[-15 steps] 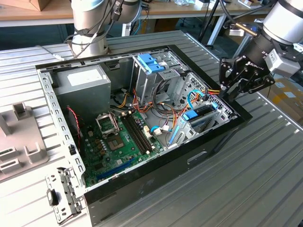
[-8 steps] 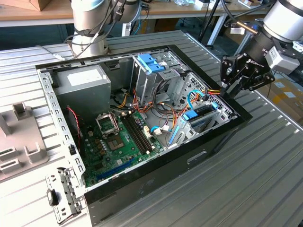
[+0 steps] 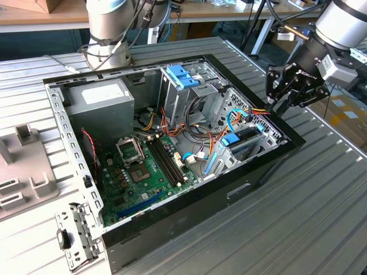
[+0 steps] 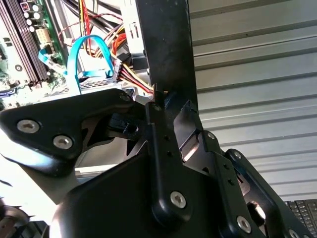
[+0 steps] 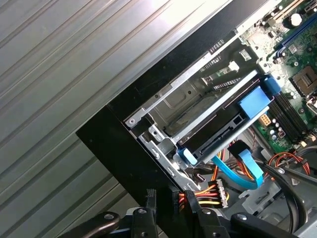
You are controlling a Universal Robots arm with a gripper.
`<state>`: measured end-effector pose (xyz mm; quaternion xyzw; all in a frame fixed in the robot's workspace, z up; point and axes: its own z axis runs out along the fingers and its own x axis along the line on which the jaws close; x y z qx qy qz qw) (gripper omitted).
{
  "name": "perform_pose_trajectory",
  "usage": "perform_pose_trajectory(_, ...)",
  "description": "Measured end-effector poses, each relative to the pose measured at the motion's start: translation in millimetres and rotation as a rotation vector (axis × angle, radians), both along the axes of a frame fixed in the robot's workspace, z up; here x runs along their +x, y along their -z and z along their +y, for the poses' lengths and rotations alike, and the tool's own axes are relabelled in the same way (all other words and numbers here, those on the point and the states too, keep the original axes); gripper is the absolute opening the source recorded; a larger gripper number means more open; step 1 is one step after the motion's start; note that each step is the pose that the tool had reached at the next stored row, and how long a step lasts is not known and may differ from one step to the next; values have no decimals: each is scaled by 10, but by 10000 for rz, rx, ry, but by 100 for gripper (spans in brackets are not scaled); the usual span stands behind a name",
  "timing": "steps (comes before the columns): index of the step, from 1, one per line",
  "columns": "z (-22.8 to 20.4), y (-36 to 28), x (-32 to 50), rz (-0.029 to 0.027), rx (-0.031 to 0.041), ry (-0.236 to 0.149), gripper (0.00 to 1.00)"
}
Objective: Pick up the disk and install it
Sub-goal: 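Insert the first disk wire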
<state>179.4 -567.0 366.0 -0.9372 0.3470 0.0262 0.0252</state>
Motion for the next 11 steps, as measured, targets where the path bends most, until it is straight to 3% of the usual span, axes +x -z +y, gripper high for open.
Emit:
perform_pose_trajectory(8,0,5,1,0,1,-1,35)
perform_pose_trajectory(9,0,6,1,1,1,0,28)
perform_pose_trajectory(10,0,5,1,0,-2,0,28)
perform_pose_trajectory(11,0,5,1,0,-2,-1,17)
